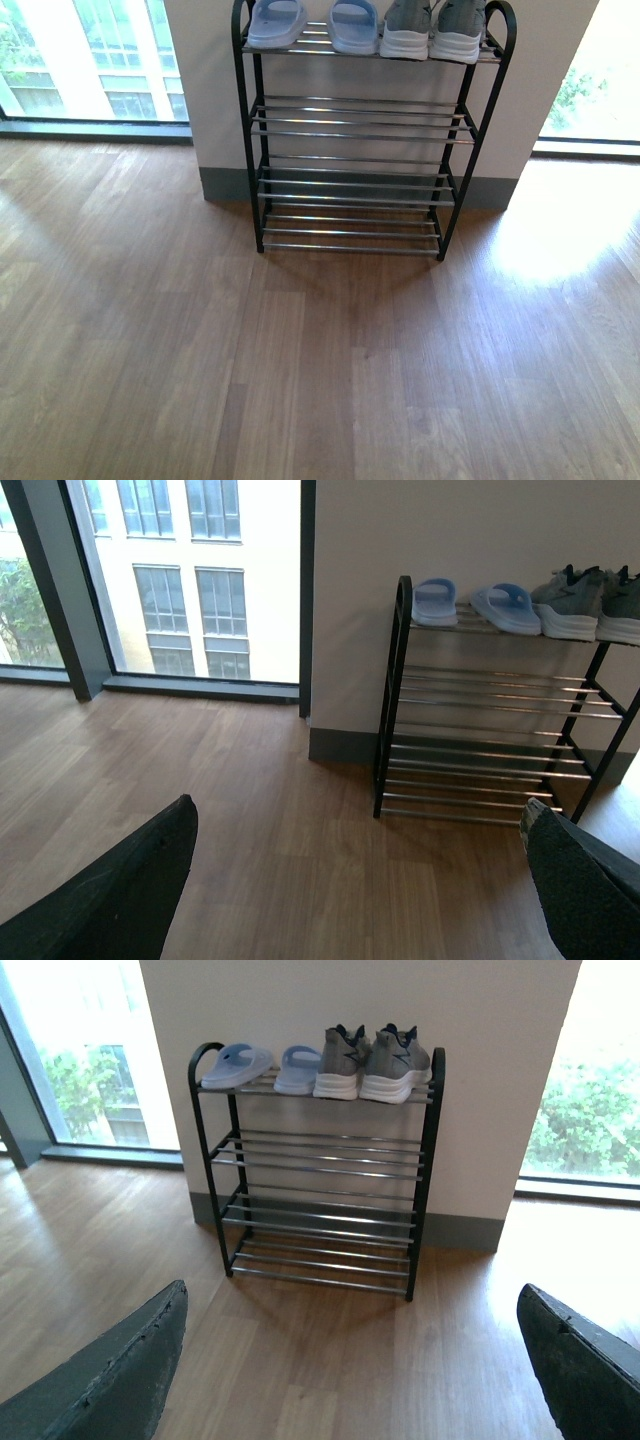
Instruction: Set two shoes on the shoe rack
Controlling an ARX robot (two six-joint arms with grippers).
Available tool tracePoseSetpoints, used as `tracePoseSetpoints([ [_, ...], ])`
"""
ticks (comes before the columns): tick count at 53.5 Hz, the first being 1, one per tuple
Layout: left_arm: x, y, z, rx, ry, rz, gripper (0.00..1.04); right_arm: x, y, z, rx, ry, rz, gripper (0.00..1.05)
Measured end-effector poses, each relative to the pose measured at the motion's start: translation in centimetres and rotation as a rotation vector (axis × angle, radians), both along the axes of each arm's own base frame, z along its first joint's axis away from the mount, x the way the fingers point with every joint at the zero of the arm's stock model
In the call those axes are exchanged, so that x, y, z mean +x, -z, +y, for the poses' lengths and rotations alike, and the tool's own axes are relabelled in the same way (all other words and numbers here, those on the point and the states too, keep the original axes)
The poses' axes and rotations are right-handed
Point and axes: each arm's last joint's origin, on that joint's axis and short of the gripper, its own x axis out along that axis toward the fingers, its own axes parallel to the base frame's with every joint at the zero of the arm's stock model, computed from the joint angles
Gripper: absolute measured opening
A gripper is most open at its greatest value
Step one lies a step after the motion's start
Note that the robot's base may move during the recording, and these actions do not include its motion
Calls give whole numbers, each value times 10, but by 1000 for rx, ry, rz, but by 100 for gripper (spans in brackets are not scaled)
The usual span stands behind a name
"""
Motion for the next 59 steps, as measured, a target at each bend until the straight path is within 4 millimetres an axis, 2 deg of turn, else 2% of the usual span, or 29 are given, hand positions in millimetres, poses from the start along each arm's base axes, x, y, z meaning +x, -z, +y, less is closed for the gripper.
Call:
tracePoseSetpoints([
  [59,0,0,0,1,0,0,95,0,0,0,0,0,0,96],
])
